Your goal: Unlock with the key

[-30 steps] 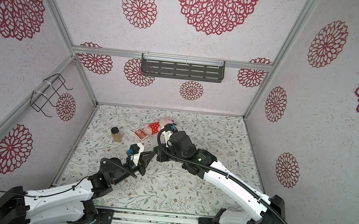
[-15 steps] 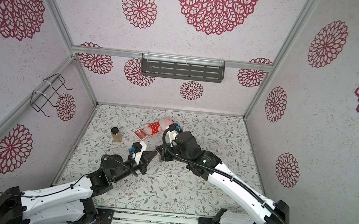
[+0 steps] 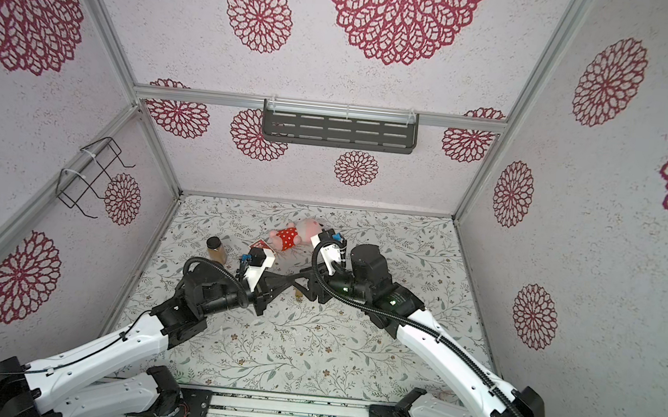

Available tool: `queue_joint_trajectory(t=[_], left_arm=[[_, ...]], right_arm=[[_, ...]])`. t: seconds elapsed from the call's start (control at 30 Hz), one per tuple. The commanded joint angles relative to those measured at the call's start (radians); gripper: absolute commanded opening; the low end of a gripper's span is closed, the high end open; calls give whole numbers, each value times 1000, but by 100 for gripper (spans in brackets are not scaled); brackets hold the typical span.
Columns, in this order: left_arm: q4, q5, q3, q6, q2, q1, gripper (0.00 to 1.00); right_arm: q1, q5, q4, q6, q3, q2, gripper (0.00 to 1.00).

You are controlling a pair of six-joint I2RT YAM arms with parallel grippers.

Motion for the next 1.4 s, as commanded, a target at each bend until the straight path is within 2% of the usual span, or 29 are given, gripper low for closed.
queue_joint_trajectory(t=[0.0,0.1,0.43,0.77,0.93,1.13,1.37], left_arm=[[-42,101,31,3,19,2,0],[-46,108,41,3,31,4,0],[-49,125,64,0,57,5,0],[-37,143,76,-5,62,7,0],[-34,143,81,-7,59,7,0],[-19,138,84,-25,59,10,0],[-20,145,93,-35,55,9,1]], right_arm=[[-21,-91,83,-62,-4,9,51],[-26,-134,94,-77,-7,17,49],[-41,-137,69,-108,-12,31,31],[-54,-135,44,-133,-27,49,30],[-58,-135,48,-134,-33,51,20],[-64,-134,45,-132,-42,46,3],[-65,-134,71,-109,-39,40,0]])
